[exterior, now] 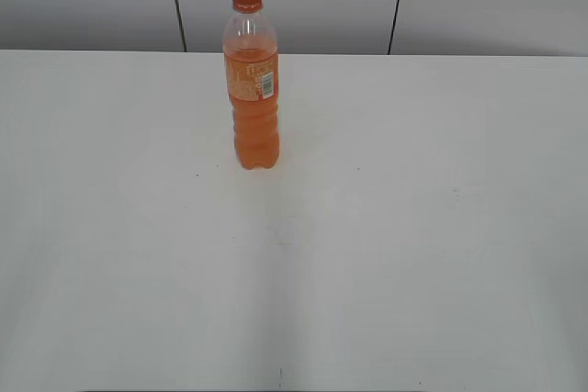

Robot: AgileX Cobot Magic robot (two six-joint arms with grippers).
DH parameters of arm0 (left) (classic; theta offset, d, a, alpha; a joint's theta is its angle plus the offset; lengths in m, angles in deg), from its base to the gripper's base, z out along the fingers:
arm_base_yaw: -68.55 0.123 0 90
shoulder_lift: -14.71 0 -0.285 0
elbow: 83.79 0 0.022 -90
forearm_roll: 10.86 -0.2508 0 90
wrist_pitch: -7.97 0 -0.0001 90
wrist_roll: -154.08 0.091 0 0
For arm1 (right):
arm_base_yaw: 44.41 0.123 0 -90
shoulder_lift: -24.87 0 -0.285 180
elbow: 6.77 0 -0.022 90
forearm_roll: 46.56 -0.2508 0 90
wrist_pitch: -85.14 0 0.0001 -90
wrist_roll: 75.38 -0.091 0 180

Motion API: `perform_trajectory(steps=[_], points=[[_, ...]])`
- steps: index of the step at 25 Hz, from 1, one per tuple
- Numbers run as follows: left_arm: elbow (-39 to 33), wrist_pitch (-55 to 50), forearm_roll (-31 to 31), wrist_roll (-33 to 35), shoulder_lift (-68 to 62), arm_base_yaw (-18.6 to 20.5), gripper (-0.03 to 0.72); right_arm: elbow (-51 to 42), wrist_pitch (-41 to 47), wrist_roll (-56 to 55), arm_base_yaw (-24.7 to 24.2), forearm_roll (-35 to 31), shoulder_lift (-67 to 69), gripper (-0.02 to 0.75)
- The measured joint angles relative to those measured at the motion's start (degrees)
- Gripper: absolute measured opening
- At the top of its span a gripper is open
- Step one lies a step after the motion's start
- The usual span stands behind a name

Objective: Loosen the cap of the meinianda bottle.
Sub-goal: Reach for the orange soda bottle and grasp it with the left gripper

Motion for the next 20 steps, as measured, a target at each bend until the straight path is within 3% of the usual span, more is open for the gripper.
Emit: perform_trajectory(steps=[20], points=[[2.4, 3.1, 0.7, 2.0, -0.5, 0.0, 0.573, 0.0, 0.0, 0.0, 0.0, 0.0, 0.0, 0.566]])
